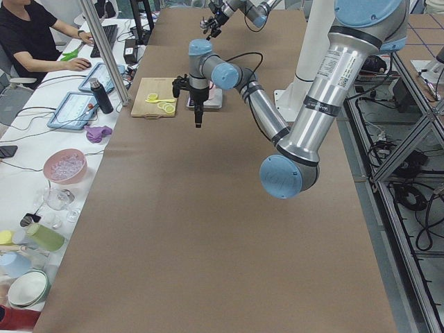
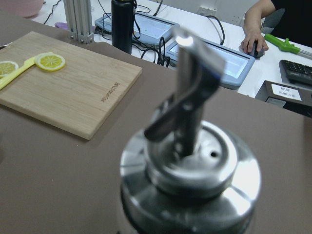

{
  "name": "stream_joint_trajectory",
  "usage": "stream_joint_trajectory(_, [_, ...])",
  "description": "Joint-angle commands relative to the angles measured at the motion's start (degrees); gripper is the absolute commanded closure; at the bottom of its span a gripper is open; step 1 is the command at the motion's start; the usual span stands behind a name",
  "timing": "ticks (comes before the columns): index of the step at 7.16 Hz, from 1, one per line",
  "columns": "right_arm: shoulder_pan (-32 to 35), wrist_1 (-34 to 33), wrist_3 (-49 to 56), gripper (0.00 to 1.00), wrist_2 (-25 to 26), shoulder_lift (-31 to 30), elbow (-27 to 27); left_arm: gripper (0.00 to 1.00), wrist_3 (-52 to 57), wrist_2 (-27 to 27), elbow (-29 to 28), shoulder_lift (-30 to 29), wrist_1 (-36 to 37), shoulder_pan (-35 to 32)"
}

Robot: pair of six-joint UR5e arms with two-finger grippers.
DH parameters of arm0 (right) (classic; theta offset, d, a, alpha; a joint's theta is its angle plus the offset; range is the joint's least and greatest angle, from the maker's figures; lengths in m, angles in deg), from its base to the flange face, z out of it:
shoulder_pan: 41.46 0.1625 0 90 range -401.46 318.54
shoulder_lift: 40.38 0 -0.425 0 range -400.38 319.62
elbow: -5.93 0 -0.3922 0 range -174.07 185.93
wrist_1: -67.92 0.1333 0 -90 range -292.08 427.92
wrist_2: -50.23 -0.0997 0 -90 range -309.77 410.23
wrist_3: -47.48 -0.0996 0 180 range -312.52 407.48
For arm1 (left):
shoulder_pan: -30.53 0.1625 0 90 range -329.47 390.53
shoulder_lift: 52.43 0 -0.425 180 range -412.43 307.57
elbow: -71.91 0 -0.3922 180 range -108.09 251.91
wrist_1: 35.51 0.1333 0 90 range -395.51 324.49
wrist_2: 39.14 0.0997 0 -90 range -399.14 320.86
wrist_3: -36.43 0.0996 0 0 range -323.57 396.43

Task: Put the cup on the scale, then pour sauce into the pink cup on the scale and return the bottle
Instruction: 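Lift the sauce bottle with the right gripper and carry it over the pink cup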

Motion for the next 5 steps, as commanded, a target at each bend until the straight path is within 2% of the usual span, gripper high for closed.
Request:
stream_joint_trajectory(1, [-0.9, -14.25, 9.31, 1.0, 3.46, 8.17, 3.41, 0.01, 0.06, 0.01, -0.03, 0.56, -0.78, -0.33])
stream_joint_trajectory(3, [-10.43, -27.68, 10.43, 1.0, 17.46, 15.21, 3.85, 0.01, 0.06, 0.88, -2.99, 0.04, -0.96, -1.12])
stream_joint_trajectory(5, [-17.83, -41.65, 10.52, 1.0, 26.98, 22.86, 3.77, 0.01, 5.64, 2.38, -3.98, 0.12, -0.87, -2.61])
